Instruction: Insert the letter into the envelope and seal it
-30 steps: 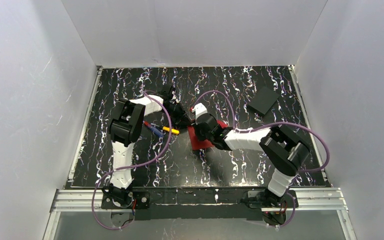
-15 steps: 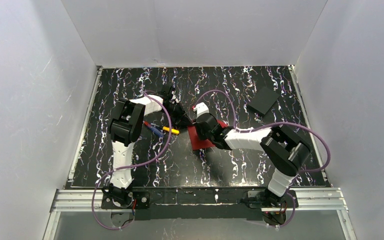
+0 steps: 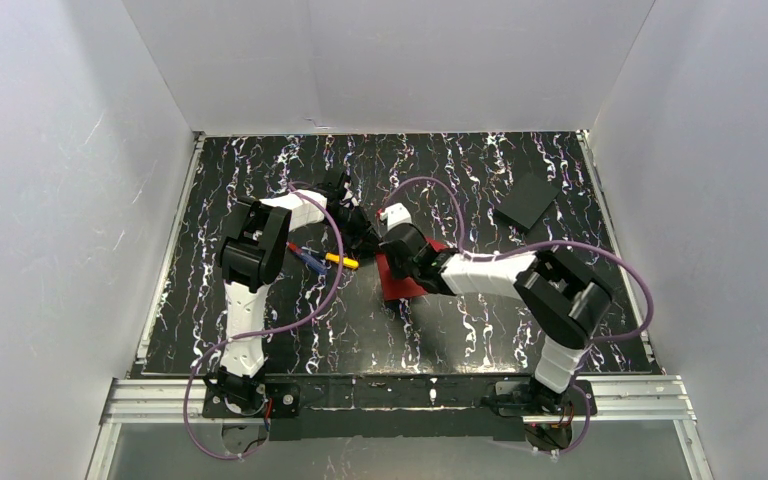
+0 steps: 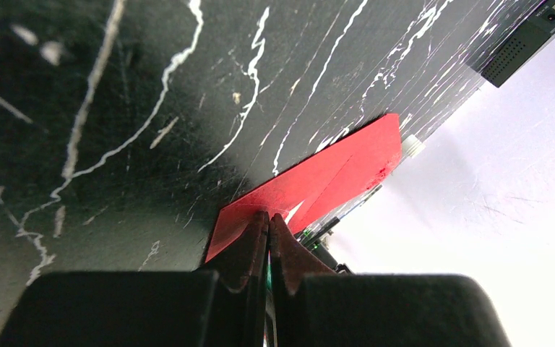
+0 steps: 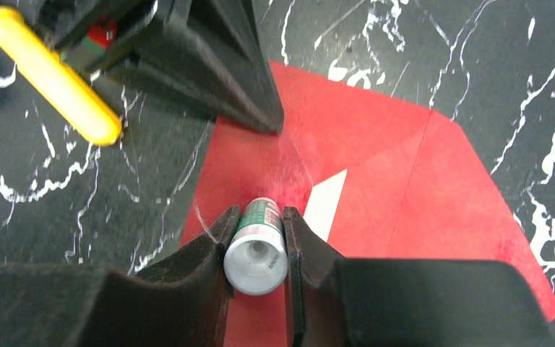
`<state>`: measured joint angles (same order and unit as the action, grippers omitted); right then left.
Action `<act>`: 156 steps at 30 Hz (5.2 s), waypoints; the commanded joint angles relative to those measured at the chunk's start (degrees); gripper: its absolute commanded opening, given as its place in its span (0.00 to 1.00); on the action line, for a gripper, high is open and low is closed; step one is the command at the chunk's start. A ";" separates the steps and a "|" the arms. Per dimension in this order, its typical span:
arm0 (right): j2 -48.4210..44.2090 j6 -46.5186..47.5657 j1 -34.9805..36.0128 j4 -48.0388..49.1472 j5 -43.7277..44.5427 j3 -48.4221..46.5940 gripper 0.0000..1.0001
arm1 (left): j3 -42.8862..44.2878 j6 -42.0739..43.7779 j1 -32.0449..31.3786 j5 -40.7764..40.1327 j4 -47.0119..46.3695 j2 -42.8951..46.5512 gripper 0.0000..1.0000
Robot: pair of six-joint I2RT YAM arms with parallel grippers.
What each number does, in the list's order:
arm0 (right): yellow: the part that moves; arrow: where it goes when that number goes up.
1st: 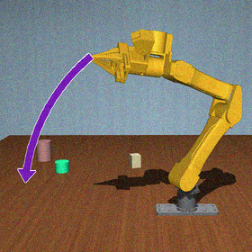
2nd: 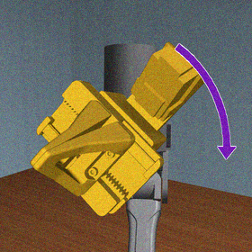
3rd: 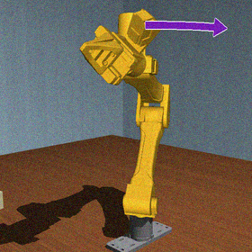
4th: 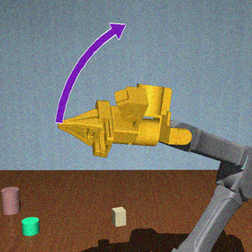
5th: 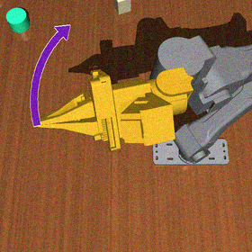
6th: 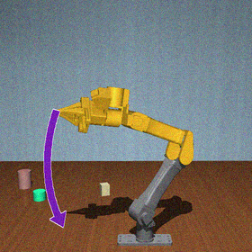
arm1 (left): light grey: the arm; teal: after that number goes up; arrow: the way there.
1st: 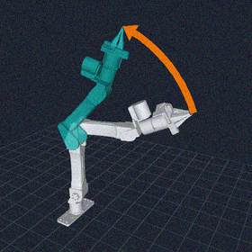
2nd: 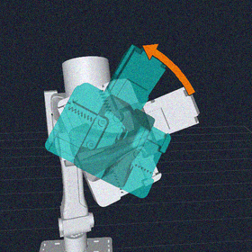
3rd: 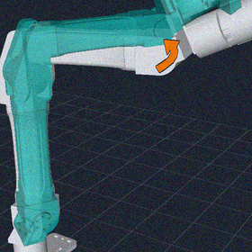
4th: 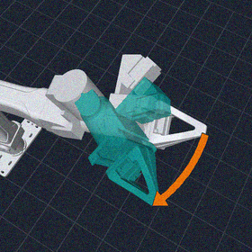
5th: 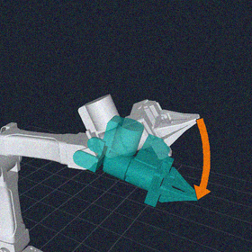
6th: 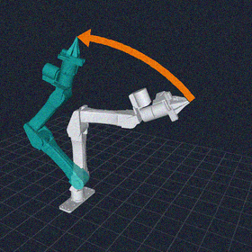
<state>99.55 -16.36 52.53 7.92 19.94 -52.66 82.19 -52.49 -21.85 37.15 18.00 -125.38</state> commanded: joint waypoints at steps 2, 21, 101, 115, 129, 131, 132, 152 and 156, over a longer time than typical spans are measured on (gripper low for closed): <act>6.51 -1.96 -0.92 -12.02 5.25 -5.14 0.01 | -4.04 3.17 -0.83 -12.11 4.40 -4.88 0.00; 2.97 -4.74 0.20 -16.43 2.74 -3.26 0.01 | -4.29 3.14 -0.83 -12.36 4.29 -4.76 0.00; -16.66 -27.57 -48.61 -3.92 -43.19 10.52 0.19 | -11.79 12.18 -3.59 -5.04 5.60 20.40 0.04; 5.67 -15.68 -41.02 -17.40 -40.59 -9.09 0.01 | -2.90 19.02 -9.22 -28.38 19.34 10.94 0.00; 11.57 -11.30 -40.67 -23.40 -58.39 -13.73 0.04 | -0.99 18.13 -9.36 -30.71 20.88 6.44 0.00; 8.86 -13.12 -40.67 -20.06 -61.80 -12.07 0.04 | -0.24 17.79 -9.36 -30.77 21.50 6.18 0.00; 8.19 -13.64 -40.67 -19.23 -63.00 -11.65 0.04 | -0.08 17.59 -9.36 -30.69 21.60 6.23 0.00; 5.21 -20.25 -27.66 -4.41 -53.05 -4.10 0.03 | -1.42 14.49 -9.36 -23.57 17.69 4.73 0.00; 4.44 -18.50 -24.49 -4.48 -46.23 -3.84 0.02 | -2.28 14.10 -9.36 -22.07 16.62 4.79 0.00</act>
<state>107.15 -36.05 25.74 0.32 -33.87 -57.19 82.65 -38.24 -30.85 16.12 36.21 -117.78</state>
